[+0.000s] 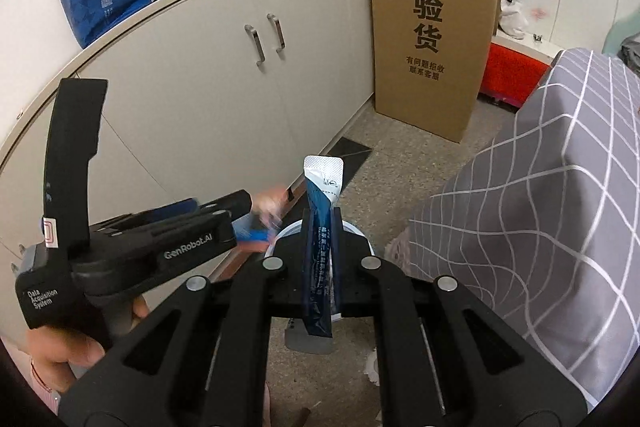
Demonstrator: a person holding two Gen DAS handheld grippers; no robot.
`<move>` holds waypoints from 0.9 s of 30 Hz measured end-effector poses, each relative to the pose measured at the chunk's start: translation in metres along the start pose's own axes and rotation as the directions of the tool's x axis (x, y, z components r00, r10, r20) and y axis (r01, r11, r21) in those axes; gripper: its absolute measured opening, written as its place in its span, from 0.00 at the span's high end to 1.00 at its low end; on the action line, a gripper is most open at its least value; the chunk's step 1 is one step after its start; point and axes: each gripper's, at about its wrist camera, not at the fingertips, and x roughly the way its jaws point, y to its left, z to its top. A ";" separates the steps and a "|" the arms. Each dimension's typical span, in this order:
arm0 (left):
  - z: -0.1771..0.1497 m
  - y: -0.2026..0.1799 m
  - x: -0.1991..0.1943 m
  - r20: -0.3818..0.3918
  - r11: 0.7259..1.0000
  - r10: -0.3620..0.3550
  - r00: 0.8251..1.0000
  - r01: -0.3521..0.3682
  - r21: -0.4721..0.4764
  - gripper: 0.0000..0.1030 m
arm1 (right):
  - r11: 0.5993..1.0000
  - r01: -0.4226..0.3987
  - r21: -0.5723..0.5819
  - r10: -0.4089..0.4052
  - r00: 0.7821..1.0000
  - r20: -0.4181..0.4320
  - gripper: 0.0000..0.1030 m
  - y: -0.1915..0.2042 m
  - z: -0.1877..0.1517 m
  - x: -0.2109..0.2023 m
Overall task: Collect trash
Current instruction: 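Open the left tool over the bin while the right tool opens to drop its wrapper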
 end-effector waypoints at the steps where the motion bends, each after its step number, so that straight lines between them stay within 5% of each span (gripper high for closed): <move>1: -0.001 0.002 -0.002 0.003 1.000 -0.005 1.000 0.005 -0.005 0.38 | 1.000 -0.001 -0.001 0.001 1.000 -0.001 0.92 0.000 0.000 0.001; 16: -0.014 0.014 -0.029 0.054 0.999 0.040 0.998 -0.038 -0.028 0.32 | 0.999 -0.041 0.011 0.041 0.999 -0.026 0.92 0.008 -0.001 0.009; 27: -0.011 0.037 -0.051 0.115 0.981 0.174 0.978 -0.162 -0.108 0.27 | 0.995 -0.101 -0.017 0.101 0.995 0.015 0.89 0.023 0.014 0.019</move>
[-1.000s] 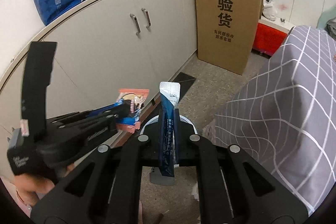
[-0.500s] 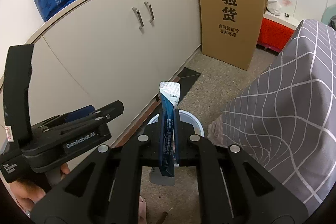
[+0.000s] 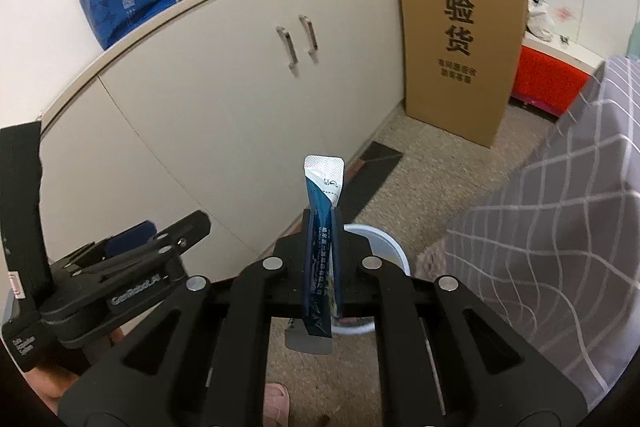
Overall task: Collect trash
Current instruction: 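Open the left tool over the bin while the right tool opens to drop its wrapper, then swing both open tools back toward the table of trash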
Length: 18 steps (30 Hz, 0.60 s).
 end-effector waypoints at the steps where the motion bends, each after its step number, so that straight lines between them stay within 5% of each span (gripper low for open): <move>1: 0.001 0.002 -0.001 0.003 1.000 0.009 1.000 -0.009 -0.006 0.26 | 1.000 0.004 -0.007 -0.004 1.000 -0.001 0.87 0.001 0.001 0.004; 2: 0.002 0.004 -0.001 0.006 1.000 0.018 1.000 -0.018 -0.012 0.26 | 1.000 0.012 -0.014 -0.012 1.000 -0.002 0.75 0.001 0.002 0.009; 3: 0.002 0.006 -0.003 0.009 1.000 0.022 1.000 -0.021 -0.017 0.26 | 1.000 0.026 -0.010 -0.026 1.000 0.002 0.48 0.000 0.002 0.013; 4: 0.002 0.007 -0.004 0.009 1.000 0.020 1.000 -0.020 -0.019 0.26 | 1.000 0.031 -0.002 -0.031 1.000 0.004 0.40 -0.002 0.001 0.015; 11: -0.002 0.003 -0.020 0.026 1.000 0.008 1.000 -0.008 -0.007 0.26 | 0.998 0.020 0.063 -0.020 1.000 -0.001 0.40 -0.014 -0.011 0.001; 18: -0.009 -0.021 -0.059 0.094 0.999 -0.039 0.995 0.037 0.024 0.25 | 0.998 0.033 0.059 -0.037 0.997 0.075 0.39 -0.013 -0.012 -0.058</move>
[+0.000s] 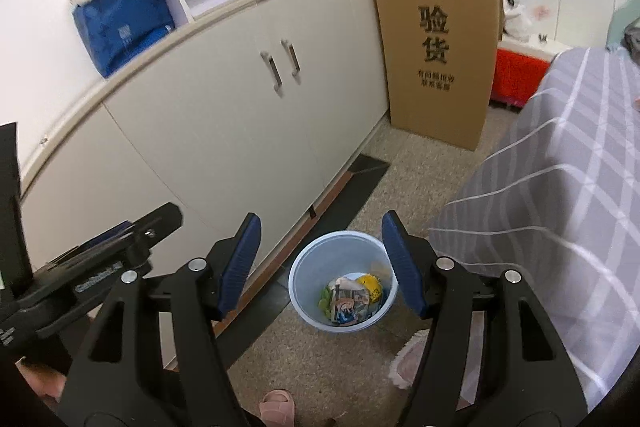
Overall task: Collect trash
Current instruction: 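Swing both open tools back toward the table of trash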
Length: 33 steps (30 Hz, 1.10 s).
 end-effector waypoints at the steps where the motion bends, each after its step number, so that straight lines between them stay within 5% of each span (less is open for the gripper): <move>1: -0.001 -0.005 -0.007 0.020 1.000 0.001 1.000 -0.001 0.005 0.24 | 1.000 0.003 -0.003 -0.003 1.000 0.020 0.39 -0.001 0.001 -0.014; 7: -0.007 -0.049 -0.051 0.118 0.996 -0.055 0.991 0.047 0.071 0.22 | 0.998 0.038 0.042 -0.042 0.992 0.119 0.36 -0.024 0.000 -0.082; 15: -0.022 -0.131 -0.097 0.133 0.962 -0.210 0.969 0.181 0.202 0.18 | 0.987 0.094 0.133 -0.121 0.971 0.207 0.32 -0.078 -0.012 -0.164; 28: -0.063 -0.224 -0.129 0.055 0.891 -0.307 0.950 0.266 0.369 0.16 | 0.956 0.140 0.258 -0.201 0.953 0.228 0.30 -0.163 -0.046 -0.231; 33: -0.078 -0.254 -0.122 -0.045 0.858 -0.349 0.936 0.339 0.386 0.15 | 0.942 0.149 0.299 -0.219 0.952 0.215 0.30 -0.190 -0.057 -0.239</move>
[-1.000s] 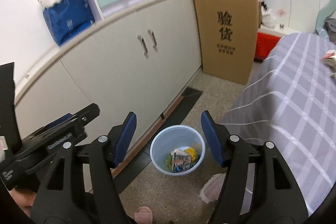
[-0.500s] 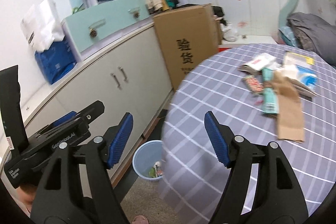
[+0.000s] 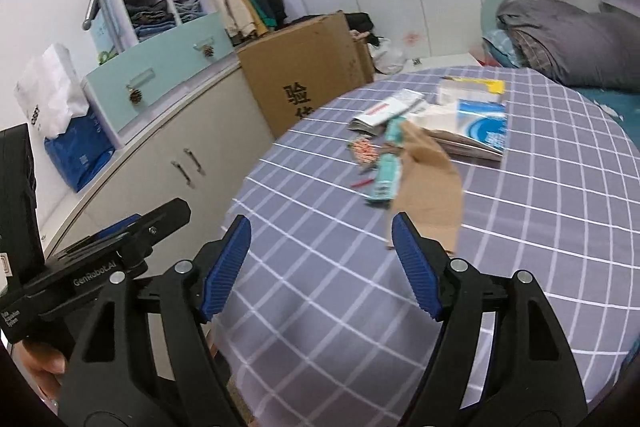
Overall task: Collect trash
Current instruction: 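Swing both open tools back toward the table of trash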
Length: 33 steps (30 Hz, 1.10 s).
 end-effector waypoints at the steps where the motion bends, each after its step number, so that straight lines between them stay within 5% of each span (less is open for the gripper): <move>1: 0.000 -0.005 0.004 -0.013 1.000 -0.002 1.000 0.003 0.003 0.15 | 1.000 0.003 0.006 -0.003 1.000 -0.001 0.30 -0.006 0.000 -0.001; 20: -0.002 -0.061 0.080 -0.188 0.997 -0.067 0.980 0.072 0.020 0.15 | 0.991 0.073 0.114 -0.069 0.997 -0.037 0.28 -0.091 0.006 0.013; 33: 0.017 -0.076 0.103 -0.166 0.997 -0.065 0.984 0.070 0.025 0.15 | 0.988 0.127 0.089 -0.118 0.988 -0.102 0.28 -0.117 0.029 0.045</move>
